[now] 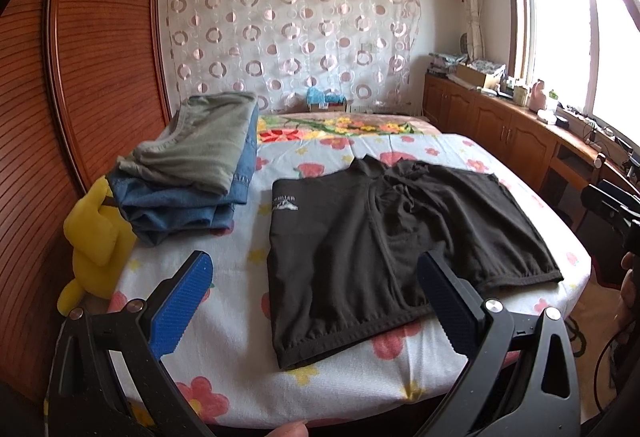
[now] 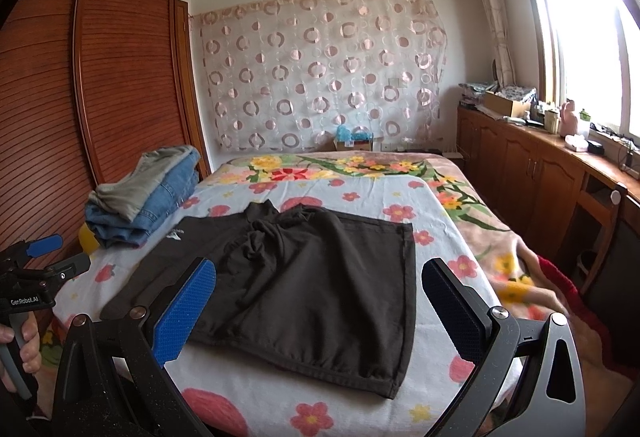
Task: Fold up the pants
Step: 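Lower the left tool to the black pants leg hem and close on it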
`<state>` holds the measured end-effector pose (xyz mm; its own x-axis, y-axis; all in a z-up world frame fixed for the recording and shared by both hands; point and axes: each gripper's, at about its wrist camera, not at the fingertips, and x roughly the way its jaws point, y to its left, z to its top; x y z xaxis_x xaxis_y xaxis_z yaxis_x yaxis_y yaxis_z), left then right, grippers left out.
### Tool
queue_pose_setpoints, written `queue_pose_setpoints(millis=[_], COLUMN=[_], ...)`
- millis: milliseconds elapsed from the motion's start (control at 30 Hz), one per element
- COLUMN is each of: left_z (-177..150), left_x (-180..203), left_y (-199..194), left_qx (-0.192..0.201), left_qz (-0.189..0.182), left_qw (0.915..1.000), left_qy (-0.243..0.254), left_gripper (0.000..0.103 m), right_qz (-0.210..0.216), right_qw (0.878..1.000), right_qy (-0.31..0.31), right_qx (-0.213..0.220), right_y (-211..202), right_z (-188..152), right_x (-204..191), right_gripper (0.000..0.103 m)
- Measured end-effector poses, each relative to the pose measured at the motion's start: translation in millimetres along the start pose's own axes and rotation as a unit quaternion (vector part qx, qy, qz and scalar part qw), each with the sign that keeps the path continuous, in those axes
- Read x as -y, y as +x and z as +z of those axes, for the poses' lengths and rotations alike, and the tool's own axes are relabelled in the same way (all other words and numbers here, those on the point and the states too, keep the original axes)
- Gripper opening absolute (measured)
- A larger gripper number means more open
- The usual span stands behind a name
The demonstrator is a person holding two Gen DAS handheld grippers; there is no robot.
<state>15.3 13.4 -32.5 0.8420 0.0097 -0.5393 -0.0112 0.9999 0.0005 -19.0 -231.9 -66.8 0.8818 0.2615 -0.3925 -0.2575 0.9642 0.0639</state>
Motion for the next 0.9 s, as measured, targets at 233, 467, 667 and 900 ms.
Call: queue_pose_setpoints(millis=[233,467,667,900], left_z=[-8,-20,-37,-53], left_x=[-3,-10,-20,-29], left_y=[12,28,48,57], left_qx=[-0.024,-0.056,-0.091,-0.117], left_qz=[-0.002,-0.005,-0.007,-0.029], left_qw=[0.9997,0.9984,0.9958,0.9924], left_qy=[0.002,-0.001,-0.011,-0.022], left_gripper=[0.102,0.102,0.102,0.098], right_qz=[-0.003,0.000,-0.001,-0.004], right_qw=[1.000,0.998,0.996,0.992], right_qy=[-0.005,-0.012,-0.018,-0.023], right_qx=[-0.028,-0.054,-0.086,-0.124], right_y=[3,7,15,18], right_z=[2,2,-3,0], right_x=[1,2,4,12], right_gripper=[0.103,0.103,0.103,0.102])
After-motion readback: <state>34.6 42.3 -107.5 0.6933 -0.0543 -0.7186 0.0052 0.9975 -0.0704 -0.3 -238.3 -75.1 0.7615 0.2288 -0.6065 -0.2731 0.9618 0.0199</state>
